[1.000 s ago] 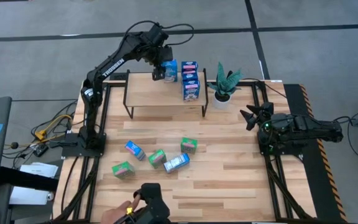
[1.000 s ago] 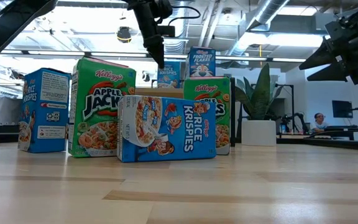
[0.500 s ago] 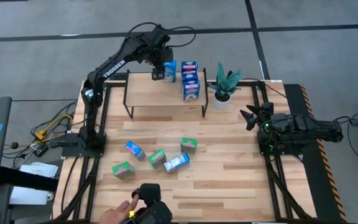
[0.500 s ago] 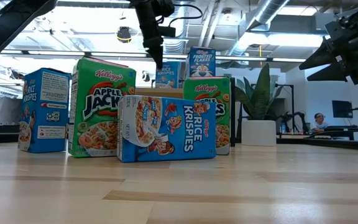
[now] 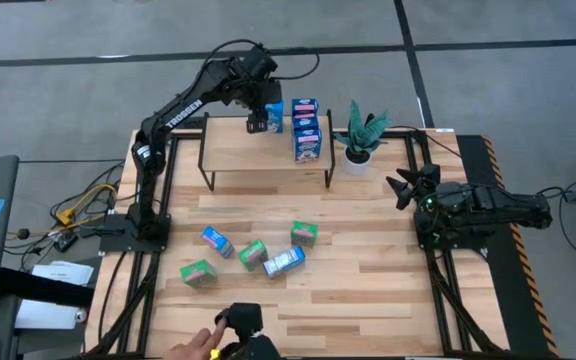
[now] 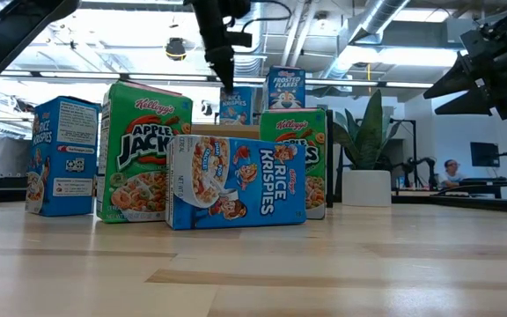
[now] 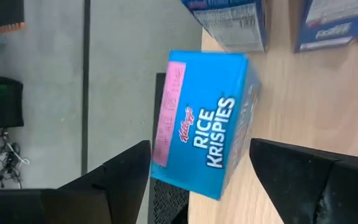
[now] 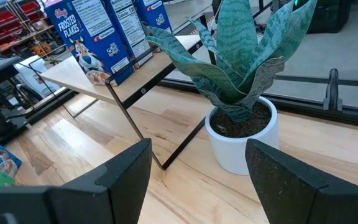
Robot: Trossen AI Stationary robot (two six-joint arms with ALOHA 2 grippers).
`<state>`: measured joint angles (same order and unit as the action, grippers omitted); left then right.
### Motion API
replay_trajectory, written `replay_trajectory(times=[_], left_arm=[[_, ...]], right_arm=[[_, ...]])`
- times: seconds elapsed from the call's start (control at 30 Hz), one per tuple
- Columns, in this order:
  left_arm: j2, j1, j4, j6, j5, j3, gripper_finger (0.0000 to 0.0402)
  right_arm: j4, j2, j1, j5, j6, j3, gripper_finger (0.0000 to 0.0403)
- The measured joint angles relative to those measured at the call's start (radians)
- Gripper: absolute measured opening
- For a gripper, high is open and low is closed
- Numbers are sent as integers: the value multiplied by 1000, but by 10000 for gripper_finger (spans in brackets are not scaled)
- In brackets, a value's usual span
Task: Stack cereal on shelf
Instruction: Put the top light blue cereal box on the shelf, then put the bottom light blue cereal box on the shelf aligned with the other light blue cereal box
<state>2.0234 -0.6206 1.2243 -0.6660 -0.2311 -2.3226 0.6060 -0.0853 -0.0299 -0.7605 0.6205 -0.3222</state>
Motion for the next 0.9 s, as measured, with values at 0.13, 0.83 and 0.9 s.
replay_trajectory(times=[0.13, 0.83, 0.9], left_arm=[[-6, 9, -18, 11, -25, -35, 290], [-155, 375, 349, 619, 311, -31, 316], [-144, 457, 342, 642, 266, -31, 316]], right_arm=[[0, 0, 0, 0, 0, 0, 286], [0, 0, 0, 0, 0, 0, 286], [0, 0, 0, 0, 0, 0, 286]])
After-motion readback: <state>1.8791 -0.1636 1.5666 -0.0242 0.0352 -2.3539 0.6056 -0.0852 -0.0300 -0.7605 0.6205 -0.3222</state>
